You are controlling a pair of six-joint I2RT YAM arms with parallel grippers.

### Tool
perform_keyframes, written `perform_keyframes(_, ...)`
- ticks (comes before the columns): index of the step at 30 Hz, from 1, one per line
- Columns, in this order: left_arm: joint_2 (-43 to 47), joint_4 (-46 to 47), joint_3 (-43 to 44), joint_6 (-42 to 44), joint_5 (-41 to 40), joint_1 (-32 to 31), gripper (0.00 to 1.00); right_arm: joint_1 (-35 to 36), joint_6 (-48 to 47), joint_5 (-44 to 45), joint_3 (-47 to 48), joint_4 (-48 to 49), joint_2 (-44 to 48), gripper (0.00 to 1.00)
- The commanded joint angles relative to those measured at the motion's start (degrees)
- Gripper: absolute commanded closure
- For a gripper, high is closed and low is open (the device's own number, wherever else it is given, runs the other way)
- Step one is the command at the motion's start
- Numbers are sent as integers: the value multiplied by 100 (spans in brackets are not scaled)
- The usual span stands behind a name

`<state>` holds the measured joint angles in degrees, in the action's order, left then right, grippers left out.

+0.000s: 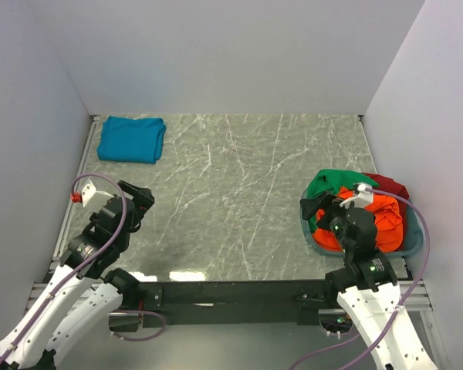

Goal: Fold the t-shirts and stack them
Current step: Grab the tshirt from the pile

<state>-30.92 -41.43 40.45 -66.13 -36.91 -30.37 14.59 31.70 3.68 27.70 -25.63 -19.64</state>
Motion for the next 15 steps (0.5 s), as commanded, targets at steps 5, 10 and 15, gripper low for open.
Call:
perform_keyframes(5,130,152,-115,-58,-98,-30,1,-26,249,868,402,-134,-92,2)
perform_keyframes(10,42,250,-72,206,149,-30,1,-35,538,1511,876,-943,-732,0)
perform_keyframes(15,-195,66,50,22,104,-39,1,-210,1101,2584,947,-1471,-1576,0)
